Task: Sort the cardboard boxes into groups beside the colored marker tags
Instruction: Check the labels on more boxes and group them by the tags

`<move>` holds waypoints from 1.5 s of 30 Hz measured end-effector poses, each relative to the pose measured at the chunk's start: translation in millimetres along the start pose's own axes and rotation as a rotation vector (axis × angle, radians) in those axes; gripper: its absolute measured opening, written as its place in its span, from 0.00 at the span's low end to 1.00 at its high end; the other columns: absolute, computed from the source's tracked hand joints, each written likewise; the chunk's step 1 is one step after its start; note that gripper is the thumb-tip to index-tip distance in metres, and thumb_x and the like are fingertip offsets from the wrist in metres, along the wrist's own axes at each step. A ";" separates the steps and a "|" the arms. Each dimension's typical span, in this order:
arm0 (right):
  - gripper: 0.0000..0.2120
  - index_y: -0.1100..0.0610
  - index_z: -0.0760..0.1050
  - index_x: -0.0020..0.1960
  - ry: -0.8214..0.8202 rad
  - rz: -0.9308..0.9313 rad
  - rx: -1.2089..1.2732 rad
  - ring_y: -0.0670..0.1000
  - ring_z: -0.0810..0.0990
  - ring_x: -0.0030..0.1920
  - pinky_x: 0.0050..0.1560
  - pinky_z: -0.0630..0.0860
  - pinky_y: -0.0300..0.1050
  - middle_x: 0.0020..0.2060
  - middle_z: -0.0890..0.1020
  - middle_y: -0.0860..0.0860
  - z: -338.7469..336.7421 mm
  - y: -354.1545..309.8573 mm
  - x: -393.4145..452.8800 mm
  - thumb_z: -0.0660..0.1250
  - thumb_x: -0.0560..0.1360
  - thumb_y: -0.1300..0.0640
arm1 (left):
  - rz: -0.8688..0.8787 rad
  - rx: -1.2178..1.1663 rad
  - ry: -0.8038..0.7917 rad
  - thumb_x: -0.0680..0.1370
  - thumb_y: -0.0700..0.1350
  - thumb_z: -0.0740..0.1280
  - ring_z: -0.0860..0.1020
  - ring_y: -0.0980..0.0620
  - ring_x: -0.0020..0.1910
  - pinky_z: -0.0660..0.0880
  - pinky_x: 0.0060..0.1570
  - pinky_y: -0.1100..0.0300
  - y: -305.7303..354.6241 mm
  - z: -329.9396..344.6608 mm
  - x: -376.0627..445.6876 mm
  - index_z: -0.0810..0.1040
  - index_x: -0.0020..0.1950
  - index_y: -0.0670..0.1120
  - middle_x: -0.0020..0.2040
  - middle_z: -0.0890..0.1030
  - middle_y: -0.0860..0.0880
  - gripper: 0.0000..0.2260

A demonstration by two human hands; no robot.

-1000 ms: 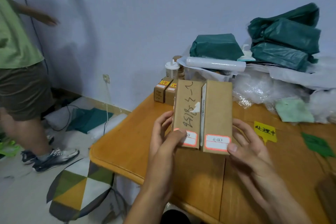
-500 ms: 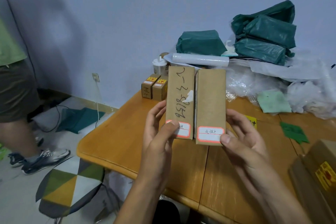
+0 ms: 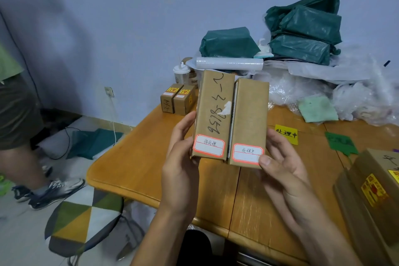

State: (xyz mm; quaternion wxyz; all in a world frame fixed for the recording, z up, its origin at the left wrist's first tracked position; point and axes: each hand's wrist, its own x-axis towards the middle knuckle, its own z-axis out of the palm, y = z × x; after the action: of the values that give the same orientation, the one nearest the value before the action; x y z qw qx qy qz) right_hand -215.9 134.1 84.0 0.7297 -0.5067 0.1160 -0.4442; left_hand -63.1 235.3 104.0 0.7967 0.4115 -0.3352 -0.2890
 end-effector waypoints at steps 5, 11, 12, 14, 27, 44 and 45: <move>0.29 0.55 0.73 0.70 0.077 -0.047 -0.134 0.51 0.82 0.63 0.53 0.81 0.39 0.62 0.84 0.51 0.0 4.1 -6.4 0.71 0.70 0.64 | -0.020 0.073 0.049 0.83 0.44 0.56 0.82 0.48 0.61 0.74 0.57 0.51 -8.8 1.4 1.2 0.77 0.69 0.52 0.62 0.85 0.49 0.17; 0.31 0.42 0.71 0.72 0.149 0.073 -0.439 0.32 0.79 0.61 0.54 0.77 0.30 0.63 0.82 0.40 -5.2 23.8 -35.0 0.77 0.72 0.49 | -0.150 0.228 0.101 0.85 0.37 0.58 0.82 0.54 0.61 0.82 0.54 0.54 -69.2 -22.2 -6.0 0.80 0.65 0.58 0.60 0.85 0.55 0.20; 0.32 0.42 0.71 0.72 0.176 0.096 -0.441 0.30 0.79 0.60 0.54 0.77 0.29 0.64 0.81 0.39 -8.7 26.8 -39.4 0.76 0.71 0.50 | -0.154 0.284 0.082 0.84 0.33 0.59 0.82 0.59 0.60 0.81 0.50 0.61 -80.1 -24.1 -8.3 0.80 0.64 0.59 0.60 0.85 0.60 0.23; 0.28 0.40 0.71 0.70 0.261 0.111 -0.458 0.27 0.78 0.57 0.51 0.75 0.25 0.63 0.80 0.37 -18.8 29.1 -46.1 0.73 0.72 0.51 | -0.226 0.338 0.037 0.85 0.33 0.58 0.82 0.65 0.58 0.79 0.48 0.67 -93.9 -17.3 -10.5 0.78 0.65 0.58 0.57 0.84 0.66 0.21; 0.24 0.42 0.67 0.76 0.728 0.246 -0.717 0.46 0.71 0.64 0.66 0.67 0.50 0.66 0.75 0.44 -79.0 13.2 -59.4 0.65 0.81 0.46 | -0.430 0.649 -0.263 0.82 0.63 0.59 0.74 0.72 0.62 0.68 0.57 0.75 -128.6 65.4 -15.2 0.76 0.70 0.61 0.60 0.78 0.69 0.19; 0.12 0.42 0.79 0.54 0.284 0.027 -0.646 0.39 0.81 0.55 0.53 0.75 0.33 0.53 0.83 0.37 70.3 92.8 16.5 0.66 0.77 0.57 | -0.325 0.434 0.238 0.83 0.43 0.65 0.81 0.52 0.59 0.77 0.65 0.48 -85.1 -59.1 55.6 0.83 0.58 0.49 0.58 0.84 0.49 0.08; 0.11 0.42 0.77 0.57 0.243 0.143 -0.604 0.37 0.81 0.54 0.52 0.75 0.32 0.55 0.82 0.38 74.2 104.1 38.7 0.65 0.80 0.56 | -0.340 0.413 0.266 0.83 0.43 0.65 0.82 0.52 0.59 0.78 0.64 0.48 -83.3 -71.5 65.0 0.83 0.58 0.50 0.58 0.84 0.49 0.08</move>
State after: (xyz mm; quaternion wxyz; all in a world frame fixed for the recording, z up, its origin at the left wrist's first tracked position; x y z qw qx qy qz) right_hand -92.3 161.1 41.3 0.5567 -0.6339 0.3641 -0.3945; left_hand 16.3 179.3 21.4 0.6731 0.6494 -0.2060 -0.2877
